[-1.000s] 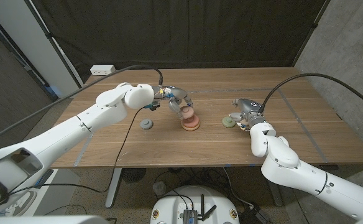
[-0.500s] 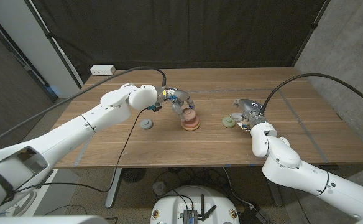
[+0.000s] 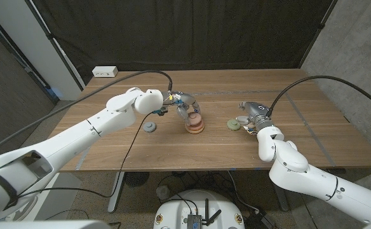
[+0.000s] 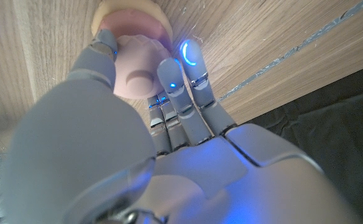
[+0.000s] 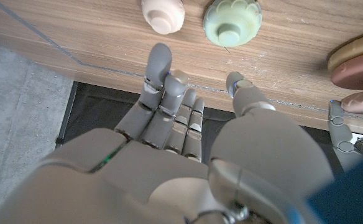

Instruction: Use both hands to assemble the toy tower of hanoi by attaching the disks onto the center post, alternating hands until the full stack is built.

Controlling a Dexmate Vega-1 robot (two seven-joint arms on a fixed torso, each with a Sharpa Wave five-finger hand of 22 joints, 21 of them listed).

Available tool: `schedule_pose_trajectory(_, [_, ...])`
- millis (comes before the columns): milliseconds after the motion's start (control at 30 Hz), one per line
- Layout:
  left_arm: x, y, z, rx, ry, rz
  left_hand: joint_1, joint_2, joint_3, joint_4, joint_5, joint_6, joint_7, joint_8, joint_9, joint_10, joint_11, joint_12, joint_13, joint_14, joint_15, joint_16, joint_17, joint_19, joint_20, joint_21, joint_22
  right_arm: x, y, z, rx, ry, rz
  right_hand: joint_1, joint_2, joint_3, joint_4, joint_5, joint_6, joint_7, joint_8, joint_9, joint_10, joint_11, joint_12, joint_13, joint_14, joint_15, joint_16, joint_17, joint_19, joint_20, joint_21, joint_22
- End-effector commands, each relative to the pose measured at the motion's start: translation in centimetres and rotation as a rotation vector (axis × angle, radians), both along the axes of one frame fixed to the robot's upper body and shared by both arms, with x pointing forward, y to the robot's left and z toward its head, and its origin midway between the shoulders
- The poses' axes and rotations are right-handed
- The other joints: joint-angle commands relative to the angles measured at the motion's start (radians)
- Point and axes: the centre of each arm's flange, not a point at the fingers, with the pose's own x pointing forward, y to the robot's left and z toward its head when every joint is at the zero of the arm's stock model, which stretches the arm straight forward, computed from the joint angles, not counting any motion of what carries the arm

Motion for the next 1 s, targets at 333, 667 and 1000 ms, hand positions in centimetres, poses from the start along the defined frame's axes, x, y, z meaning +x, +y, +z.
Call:
schedule_pose_trajectory(333, [0.80, -0.58, -0.84, -0.010, 0.006, -0.010, 0.002, 0.011, 0.009, 0.015, 0.003, 0.007, -0.005, -0.003, 0.009, 0.061, -0.072, -0.002, 0.076, 0.019, -0.025, -0.005, 0.010, 0.013, -0.118, 0.001, 0.004, -0.04, -0.35, -0.49, 0.011, 0.008, -0.004, -0.004, 0.007, 0.007, -0.003, 0.006, 0.012, -0.003, -0.003, 0.005, 0.006, -0.006, -0.003, 0.006, 0.000, -0.068, 0.005, 0.002, -0.001, -0.102, 0.003, 0.001])
schedule_pose_trajectory(667, [1.02, -0.37, -0.90, -0.018, 0.005, -0.002, 0.005, 0.011, 0.010, 0.014, 0.004, 0.008, -0.007, -0.004, 0.010, 0.060, -0.074, -0.003, 0.076, 0.015, -0.025, -0.012, 0.010, 0.013, -0.118, 0.001, 0.004, 0.00, -0.36, -0.56, 0.009, 0.013, -0.005, -0.004, 0.008, 0.007, -0.003, 0.007, 0.012, -0.002, -0.004, 0.006, 0.008, -0.004, -0.003, 0.007, -0.005, -0.069, 0.000, -0.004, -0.001, -0.102, 0.003, 0.001])
schedule_pose_trajectory(1000, [1.30, -0.15, -1.25, -0.028, 0.016, -0.001, 0.008, 0.010, 0.010, 0.014, 0.005, 0.007, -0.012, -0.004, 0.013, 0.062, -0.075, 0.000, 0.086, 0.017, -0.025, -0.017, 0.013, 0.014, -0.118, 0.002, 0.004, 0.05, -0.29, -0.48, 0.005, 0.015, -0.005, -0.003, 0.009, 0.006, -0.003, 0.008, 0.013, -0.002, -0.005, 0.006, 0.009, -0.005, -0.004, 0.006, 0.003, -0.068, 0.007, 0.002, -0.001, -0.102, 0.003, 0.001])
